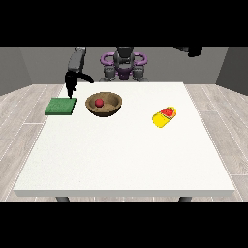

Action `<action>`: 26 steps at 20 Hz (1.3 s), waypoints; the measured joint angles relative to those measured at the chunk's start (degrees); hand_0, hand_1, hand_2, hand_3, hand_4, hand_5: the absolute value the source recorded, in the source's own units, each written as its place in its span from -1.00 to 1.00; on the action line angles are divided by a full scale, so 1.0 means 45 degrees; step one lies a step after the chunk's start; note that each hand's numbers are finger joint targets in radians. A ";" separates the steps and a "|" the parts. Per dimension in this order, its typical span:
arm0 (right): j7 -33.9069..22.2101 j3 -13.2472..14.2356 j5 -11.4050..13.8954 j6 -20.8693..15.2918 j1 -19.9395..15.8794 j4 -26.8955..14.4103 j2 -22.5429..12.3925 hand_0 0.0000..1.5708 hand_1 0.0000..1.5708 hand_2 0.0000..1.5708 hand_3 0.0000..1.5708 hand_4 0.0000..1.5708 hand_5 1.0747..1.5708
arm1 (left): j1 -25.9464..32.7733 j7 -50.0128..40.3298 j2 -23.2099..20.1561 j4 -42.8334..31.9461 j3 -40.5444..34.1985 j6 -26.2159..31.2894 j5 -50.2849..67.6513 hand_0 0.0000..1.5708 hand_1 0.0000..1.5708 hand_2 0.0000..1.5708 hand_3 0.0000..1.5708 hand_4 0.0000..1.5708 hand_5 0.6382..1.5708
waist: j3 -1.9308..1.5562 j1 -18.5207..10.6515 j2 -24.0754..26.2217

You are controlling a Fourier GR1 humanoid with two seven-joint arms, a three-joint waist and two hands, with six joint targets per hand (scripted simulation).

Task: Pick the cup and pour the ball into the bowl, then pick the bowl and place it on the pad

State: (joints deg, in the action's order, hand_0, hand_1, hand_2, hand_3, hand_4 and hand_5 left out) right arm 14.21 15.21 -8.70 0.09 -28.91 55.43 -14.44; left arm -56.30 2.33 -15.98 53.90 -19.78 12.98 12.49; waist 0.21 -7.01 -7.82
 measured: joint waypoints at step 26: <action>0.3232 0.0766 -0.0575 0.1133 -0.0628 -0.3983 0.0007 -1.00 -1.00 -1.00 -1.00 -1.00 0.99 | -0.0194 -0.2960 -0.3770 0.0621 -0.1782 0.2683 0.4587 -1.00 -1.00 -1.00 -1.00 -0.89 0.99 | -0.0064 -0.0028 -0.1604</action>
State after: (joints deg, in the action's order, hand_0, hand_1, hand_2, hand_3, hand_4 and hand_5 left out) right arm 28.76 18.65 -11.29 5.19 -31.73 37.51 -14.41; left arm -57.18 -10.99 -32.95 56.69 -27.80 25.05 33.13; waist -0.08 -7.13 -15.04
